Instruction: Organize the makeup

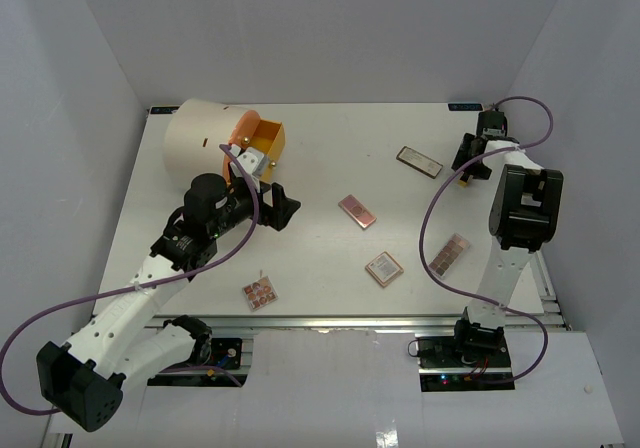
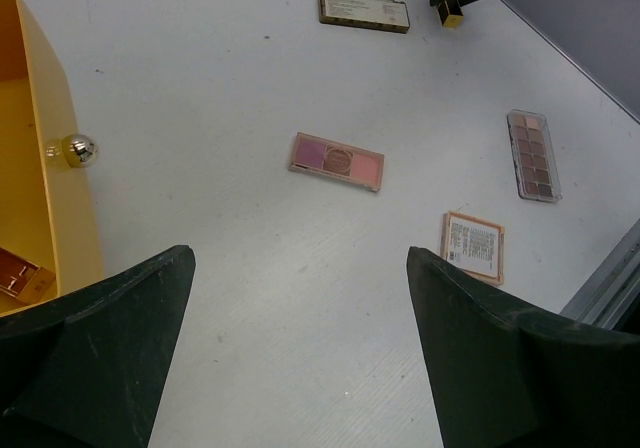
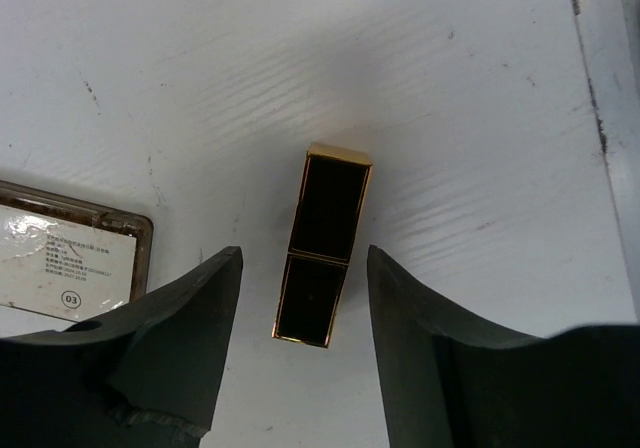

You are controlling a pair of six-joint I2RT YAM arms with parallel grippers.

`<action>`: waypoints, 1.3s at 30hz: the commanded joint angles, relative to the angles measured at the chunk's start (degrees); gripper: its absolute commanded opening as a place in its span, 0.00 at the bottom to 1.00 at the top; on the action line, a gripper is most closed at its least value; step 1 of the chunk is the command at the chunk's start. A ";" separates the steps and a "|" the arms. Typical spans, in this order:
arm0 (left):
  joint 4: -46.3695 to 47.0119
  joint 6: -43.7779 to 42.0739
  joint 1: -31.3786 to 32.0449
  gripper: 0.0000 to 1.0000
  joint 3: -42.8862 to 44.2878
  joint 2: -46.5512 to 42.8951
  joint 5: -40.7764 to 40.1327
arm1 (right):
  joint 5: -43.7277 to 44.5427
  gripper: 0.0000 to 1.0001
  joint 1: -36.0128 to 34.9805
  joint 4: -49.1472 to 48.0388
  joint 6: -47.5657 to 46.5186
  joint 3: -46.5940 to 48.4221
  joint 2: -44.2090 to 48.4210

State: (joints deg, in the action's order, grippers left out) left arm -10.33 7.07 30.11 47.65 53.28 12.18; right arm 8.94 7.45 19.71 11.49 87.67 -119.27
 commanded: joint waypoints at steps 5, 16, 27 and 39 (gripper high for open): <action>0.75 -0.48 -0.14 0.98 -0.46 -0.85 -1.14 | -4.01 0.53 1.25 1.42 1.34 3.69 -1.80; 1.26 -0.74 -0.14 0.98 -0.80 -2.02 -1.46 | -6.10 0.30 1.52 1.39 0.48 3.40 -1.09; 4.90 -1.32 -0.22 0.98 -3.30 -8.06 -1.59 | -18.53 0.20 -0.24 -4.73 -5.61 -6.42 11.96; 10.79 -2.70 -0.66 0.98 -8.70 -21.94 -11.67 | -35.74 0.17 -25.43 -5.80 -34.16 -11.18 32.33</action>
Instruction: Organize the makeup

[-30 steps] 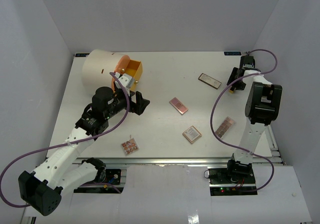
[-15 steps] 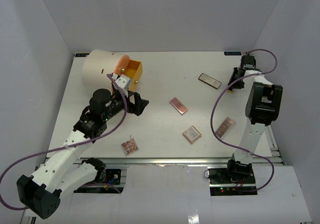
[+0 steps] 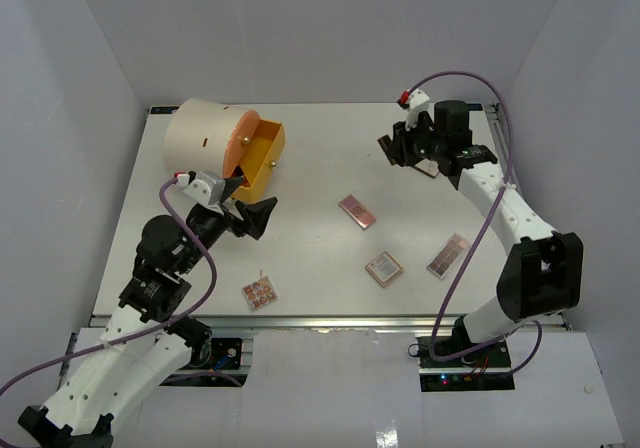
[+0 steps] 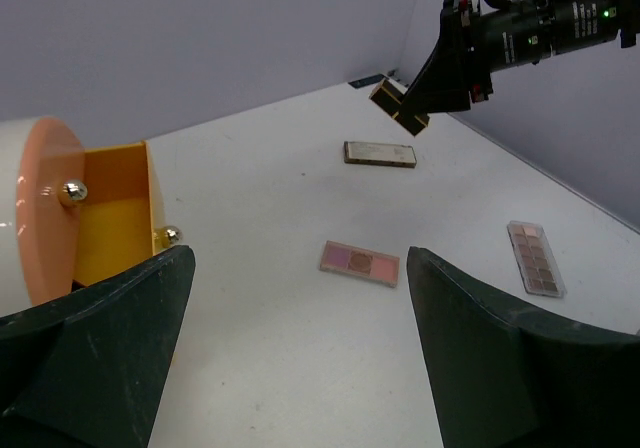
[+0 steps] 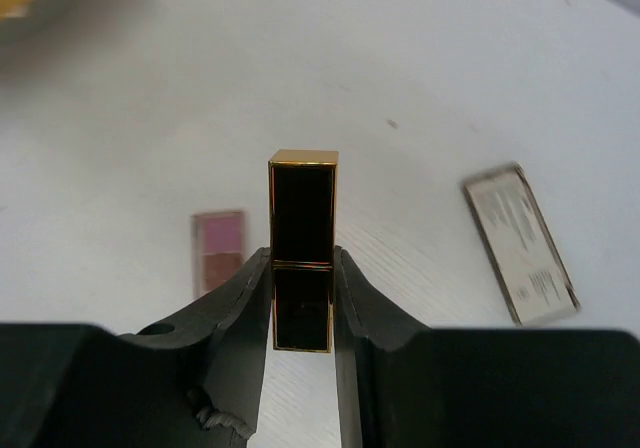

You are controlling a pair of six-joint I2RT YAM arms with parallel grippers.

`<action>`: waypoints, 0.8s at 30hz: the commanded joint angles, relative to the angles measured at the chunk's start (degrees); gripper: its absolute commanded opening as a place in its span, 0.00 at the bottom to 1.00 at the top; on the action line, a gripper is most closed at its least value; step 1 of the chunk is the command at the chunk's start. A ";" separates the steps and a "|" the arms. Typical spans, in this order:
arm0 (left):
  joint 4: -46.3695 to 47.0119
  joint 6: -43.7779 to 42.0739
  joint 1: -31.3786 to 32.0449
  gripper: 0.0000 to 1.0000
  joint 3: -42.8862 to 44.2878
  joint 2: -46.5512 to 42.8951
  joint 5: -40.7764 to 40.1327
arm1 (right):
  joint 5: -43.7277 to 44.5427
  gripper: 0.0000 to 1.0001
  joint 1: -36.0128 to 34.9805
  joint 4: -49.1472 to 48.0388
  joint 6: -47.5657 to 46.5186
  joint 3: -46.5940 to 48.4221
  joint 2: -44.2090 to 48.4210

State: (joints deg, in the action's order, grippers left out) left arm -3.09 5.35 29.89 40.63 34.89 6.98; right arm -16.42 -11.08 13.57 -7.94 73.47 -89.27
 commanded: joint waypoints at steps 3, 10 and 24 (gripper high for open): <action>5.14 -1.17 -0.53 0.98 -2.74 -5.71 -12.07 | -15.83 0.17 -13.60 6.26 -23.75 8.59 0.27; 5.97 -3.08 -0.53 0.98 -5.13 -12.53 -24.66 | -10.59 0.17 -25.95 13.41 -47.73 24.79 -8.25; 3.43 -4.56 -1.30 0.98 -6.62 -17.23 -39.33 | 14.40 0.21 -42.93 -1.11 -82.73 31.19 -22.53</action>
State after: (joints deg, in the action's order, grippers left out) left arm 1.27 1.35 29.37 34.26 16.88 -29.61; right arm -9.91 -52.71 21.38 -78.55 101.12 -109.22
